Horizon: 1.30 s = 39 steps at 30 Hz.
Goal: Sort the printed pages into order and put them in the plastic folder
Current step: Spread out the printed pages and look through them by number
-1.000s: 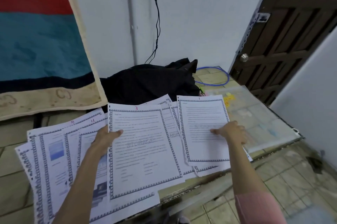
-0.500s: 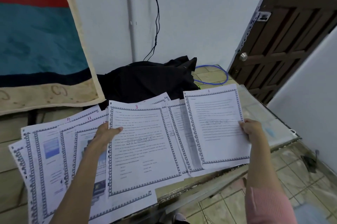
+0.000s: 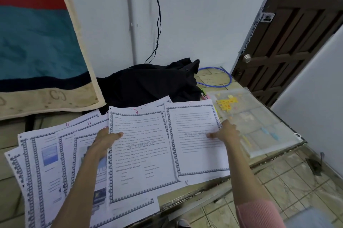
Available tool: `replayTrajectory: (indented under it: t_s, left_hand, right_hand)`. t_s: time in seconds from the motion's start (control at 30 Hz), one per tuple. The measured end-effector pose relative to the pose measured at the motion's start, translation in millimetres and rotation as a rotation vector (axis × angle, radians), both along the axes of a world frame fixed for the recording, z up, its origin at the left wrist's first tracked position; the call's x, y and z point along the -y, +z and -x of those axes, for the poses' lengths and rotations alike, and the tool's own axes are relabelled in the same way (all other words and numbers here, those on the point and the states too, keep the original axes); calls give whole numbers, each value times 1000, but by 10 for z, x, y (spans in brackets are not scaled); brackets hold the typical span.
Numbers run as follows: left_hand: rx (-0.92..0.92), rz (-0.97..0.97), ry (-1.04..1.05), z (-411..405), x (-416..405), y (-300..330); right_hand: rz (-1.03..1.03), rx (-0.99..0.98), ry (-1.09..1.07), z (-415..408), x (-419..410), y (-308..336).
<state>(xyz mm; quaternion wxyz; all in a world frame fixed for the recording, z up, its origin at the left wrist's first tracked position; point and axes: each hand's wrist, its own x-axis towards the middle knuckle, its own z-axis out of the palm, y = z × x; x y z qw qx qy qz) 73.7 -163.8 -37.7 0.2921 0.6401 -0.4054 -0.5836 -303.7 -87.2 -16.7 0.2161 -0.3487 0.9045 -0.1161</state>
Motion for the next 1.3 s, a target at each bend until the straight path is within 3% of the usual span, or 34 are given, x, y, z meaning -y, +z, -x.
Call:
replayTrajectory:
  t_s: [0.07,0.17,0.33,0.47,0.6,0.8,0.87,0.97,1.07,1.13,1.23,1.3]
  left_hand:
    - [2,3,-6,12,-6,11]
    - [-11,9,11,9,-15,18]
    - [-75,-7,45,17,-69,76]
    - [-180,-11,79,36,-147,176]
    - [-212,-8,99,4,-195,196]
    - [-331,-79,183,-77,-173,59]
    - [-269,-67,127,-21,-275,214]
    - [-146,28,86,-13,-307,157]
    - [-413,49,25,-61,-290,185]
    - [-555,47,6,-84,-293,235]
    - [-602,100,9,-93,-322,352]
    - [-571,155,111,-178,-324,438]
  right_hand:
    - [32,3,-40,2,28,-4]
    - [255,46,-98,97,61,110]
    - [582,148,69,219,40,583]
    - [721,434,46,191,72,868]
    - [688,672,79,-105,288,742]
    - [417,591,277,-889,375,-10]
    - [347,626,331,-1058,301,-137]
    - [398,689,382,-1151,226,-132]
    - [499,855,381,-1187,213,15]
    - [440,1023,377,-1203,241,81]
    - [292,1048,407,-1264,316,77]
    - [334,973,374,-1339,375,49]
